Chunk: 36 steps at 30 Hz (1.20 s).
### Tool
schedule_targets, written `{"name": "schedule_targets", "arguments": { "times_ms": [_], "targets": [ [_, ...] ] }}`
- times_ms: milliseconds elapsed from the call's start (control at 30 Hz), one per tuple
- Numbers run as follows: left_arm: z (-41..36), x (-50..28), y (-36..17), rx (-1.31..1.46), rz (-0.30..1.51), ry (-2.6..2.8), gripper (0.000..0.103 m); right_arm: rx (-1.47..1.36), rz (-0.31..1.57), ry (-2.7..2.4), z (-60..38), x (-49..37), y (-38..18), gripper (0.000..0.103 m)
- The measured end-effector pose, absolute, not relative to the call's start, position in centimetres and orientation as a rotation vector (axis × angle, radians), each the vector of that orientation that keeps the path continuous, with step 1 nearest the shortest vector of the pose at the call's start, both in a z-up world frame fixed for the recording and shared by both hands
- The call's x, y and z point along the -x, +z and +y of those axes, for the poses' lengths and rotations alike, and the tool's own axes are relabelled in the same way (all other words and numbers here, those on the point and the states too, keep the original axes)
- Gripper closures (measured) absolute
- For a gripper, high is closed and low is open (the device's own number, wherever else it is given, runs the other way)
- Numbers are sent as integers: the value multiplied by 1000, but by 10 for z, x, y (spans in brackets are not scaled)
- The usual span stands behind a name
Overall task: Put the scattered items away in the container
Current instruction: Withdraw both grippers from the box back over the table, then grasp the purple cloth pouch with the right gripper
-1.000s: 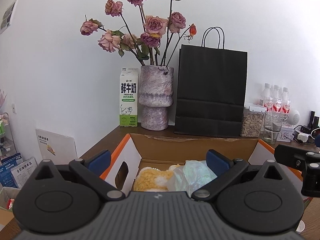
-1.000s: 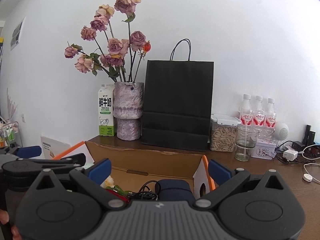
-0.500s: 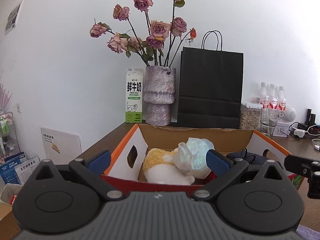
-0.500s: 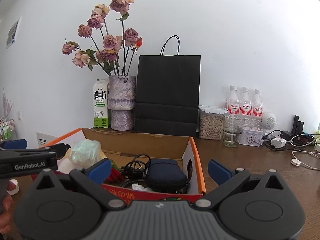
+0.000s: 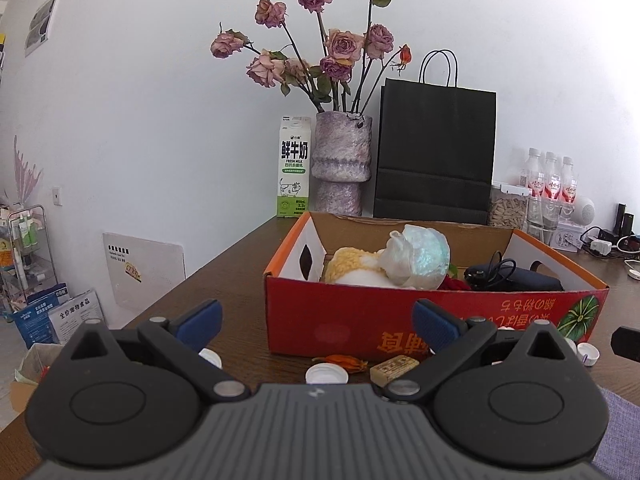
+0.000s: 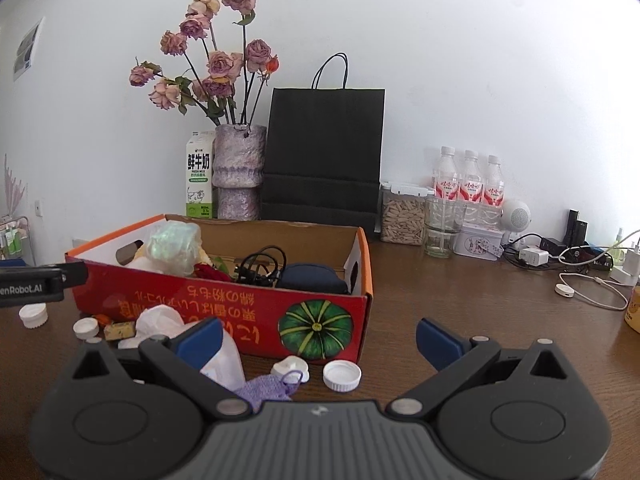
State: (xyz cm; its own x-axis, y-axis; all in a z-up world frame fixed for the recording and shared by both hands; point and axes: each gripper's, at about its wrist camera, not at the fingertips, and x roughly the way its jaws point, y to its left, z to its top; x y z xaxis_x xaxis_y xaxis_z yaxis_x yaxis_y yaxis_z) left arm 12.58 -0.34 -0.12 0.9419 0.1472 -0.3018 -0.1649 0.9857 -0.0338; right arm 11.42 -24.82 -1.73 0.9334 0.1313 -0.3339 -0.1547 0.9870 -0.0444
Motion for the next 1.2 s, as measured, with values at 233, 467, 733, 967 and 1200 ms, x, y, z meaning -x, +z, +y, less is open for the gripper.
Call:
{"name": "schedule_targets", "arguments": {
  "times_ms": [233,467,733,967,1200],
  "targets": [
    [2,-112,-5,33,349,158,0,76,447,164,-254,-94,-28,0],
    [4,-103,-9,8,395,138,0,61,509,204,-256,-84,-34,0],
    [5,-100,-18,4,434,119,0,68,539,185,-255,-84,-43,0],
    [1,-104,-18,-21,449,113,0,47,561,188,-257,-87,-46,0],
    [0,-104,-19,-31,453,115,0,107,598,231,-247,-90,-49,0]
  ]
}}
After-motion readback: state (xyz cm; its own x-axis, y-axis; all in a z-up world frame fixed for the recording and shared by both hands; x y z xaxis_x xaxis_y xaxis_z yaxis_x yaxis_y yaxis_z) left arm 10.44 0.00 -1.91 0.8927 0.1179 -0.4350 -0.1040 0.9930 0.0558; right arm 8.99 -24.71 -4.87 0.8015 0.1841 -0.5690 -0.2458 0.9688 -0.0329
